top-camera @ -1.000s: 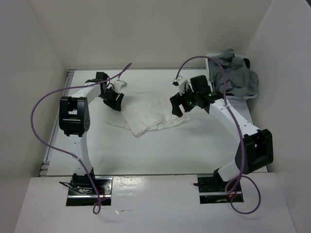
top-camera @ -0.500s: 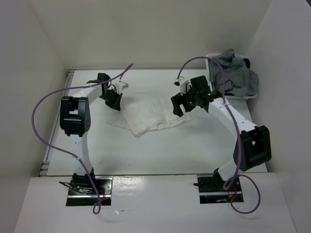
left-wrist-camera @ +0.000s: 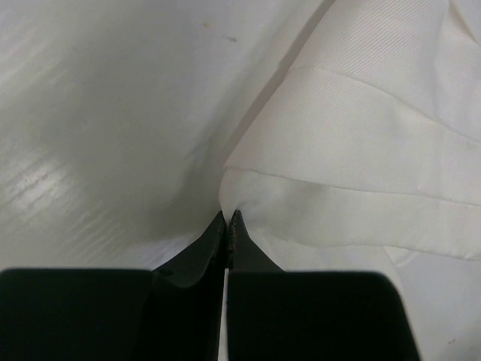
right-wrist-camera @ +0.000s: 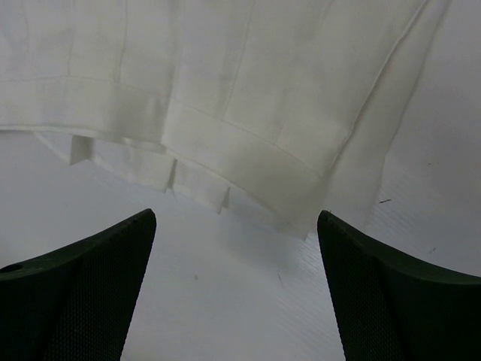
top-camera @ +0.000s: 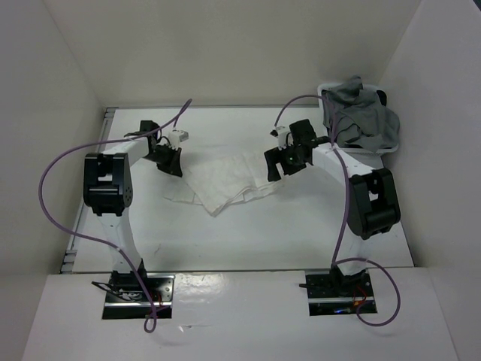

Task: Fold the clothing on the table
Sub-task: Fold the skirt

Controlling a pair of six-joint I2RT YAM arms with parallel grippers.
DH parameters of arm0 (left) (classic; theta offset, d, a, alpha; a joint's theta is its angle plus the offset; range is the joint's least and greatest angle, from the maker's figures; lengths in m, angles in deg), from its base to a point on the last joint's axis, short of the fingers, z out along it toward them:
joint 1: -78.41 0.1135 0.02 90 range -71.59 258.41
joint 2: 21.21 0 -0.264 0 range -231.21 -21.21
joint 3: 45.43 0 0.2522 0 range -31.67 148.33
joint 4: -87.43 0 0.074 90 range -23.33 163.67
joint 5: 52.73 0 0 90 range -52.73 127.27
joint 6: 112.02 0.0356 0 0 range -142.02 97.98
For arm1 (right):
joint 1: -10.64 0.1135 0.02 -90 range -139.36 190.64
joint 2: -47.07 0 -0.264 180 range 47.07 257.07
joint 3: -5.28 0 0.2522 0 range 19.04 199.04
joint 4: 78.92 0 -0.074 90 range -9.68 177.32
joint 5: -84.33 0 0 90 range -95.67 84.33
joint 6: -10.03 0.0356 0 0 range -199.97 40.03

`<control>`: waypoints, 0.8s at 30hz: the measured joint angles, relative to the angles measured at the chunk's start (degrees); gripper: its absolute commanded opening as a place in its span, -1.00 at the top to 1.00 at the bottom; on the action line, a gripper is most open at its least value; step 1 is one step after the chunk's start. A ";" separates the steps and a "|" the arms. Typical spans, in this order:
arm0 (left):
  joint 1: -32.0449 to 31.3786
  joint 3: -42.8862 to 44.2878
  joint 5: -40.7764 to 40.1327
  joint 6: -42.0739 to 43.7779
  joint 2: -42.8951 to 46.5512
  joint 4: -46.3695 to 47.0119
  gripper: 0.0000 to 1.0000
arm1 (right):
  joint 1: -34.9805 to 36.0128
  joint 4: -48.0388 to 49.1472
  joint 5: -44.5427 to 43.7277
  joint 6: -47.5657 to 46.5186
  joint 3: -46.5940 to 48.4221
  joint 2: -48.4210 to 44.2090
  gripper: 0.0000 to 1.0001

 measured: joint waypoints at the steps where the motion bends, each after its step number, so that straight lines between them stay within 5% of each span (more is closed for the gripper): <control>1: 0.35 -0.55 0.26 -0.20 0.37 0.04 1.00 | -0.13 0.07 -0.11 0.20 0.28 0.28 -0.84; 24: 2.25 -5.46 2.36 -0.90 3.13 0.44 1.00 | -7.04 0.81 -0.20 4.00 8.81 13.16 -0.84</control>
